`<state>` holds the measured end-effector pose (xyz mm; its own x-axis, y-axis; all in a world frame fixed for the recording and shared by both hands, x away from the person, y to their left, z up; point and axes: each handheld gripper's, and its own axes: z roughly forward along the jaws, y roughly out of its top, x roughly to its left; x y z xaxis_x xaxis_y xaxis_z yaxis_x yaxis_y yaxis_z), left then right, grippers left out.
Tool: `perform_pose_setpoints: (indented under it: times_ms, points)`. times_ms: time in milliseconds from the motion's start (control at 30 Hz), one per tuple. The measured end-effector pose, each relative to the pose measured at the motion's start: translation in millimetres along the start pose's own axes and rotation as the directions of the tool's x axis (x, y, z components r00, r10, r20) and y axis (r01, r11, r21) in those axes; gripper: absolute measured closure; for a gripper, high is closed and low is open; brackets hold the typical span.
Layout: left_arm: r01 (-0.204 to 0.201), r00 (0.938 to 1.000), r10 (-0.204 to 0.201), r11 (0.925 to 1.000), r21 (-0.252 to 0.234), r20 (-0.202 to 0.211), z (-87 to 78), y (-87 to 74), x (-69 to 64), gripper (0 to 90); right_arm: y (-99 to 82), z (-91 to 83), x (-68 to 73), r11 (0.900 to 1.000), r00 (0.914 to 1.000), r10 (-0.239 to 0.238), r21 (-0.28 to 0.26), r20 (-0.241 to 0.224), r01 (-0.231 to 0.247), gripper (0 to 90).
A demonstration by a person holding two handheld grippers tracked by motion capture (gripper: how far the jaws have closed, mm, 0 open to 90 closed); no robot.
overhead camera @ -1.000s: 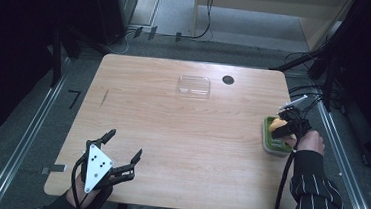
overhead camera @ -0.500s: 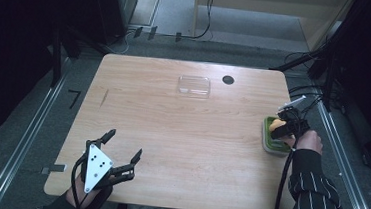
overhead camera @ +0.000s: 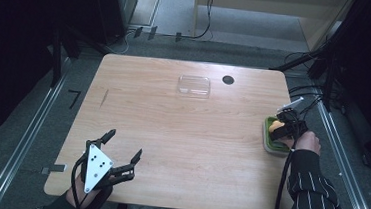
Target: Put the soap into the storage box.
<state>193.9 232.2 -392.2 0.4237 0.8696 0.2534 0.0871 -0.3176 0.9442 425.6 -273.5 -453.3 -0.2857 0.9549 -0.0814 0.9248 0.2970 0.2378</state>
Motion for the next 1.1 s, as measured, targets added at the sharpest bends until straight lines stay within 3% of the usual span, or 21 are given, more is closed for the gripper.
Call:
perform_pose_setpoints:
  times_ms: [400, 833, 1100]
  points:
    - [0.001, 1.0000, -0.001, 1.0000, -0.002, 0.000, -0.2, 0.0, 0.2, 13.5, 0.0, 0.9, 1.9, 0.9998, 0.9998, -0.018, 0.007, 0.003, 0.018, 38.8]
    - [-0.001, 1.0000, 0.001, 1.0000, -0.002, 0.000, -0.3, 0.0, 0.4, 13.5, -0.4, -10.4, 4.7, 0.9995, 0.9994, -0.017, -0.025, 0.030, 0.018, 31.9]
    - [-0.003, 1.0000, 0.003, 1.0000, -0.002, 0.001, -0.4, 0.0, 0.3, 13.5, -2.6, -18.6, 8.0, 0.9995, 0.9994, -0.019, -0.024, 0.029, 0.019, 22.7]
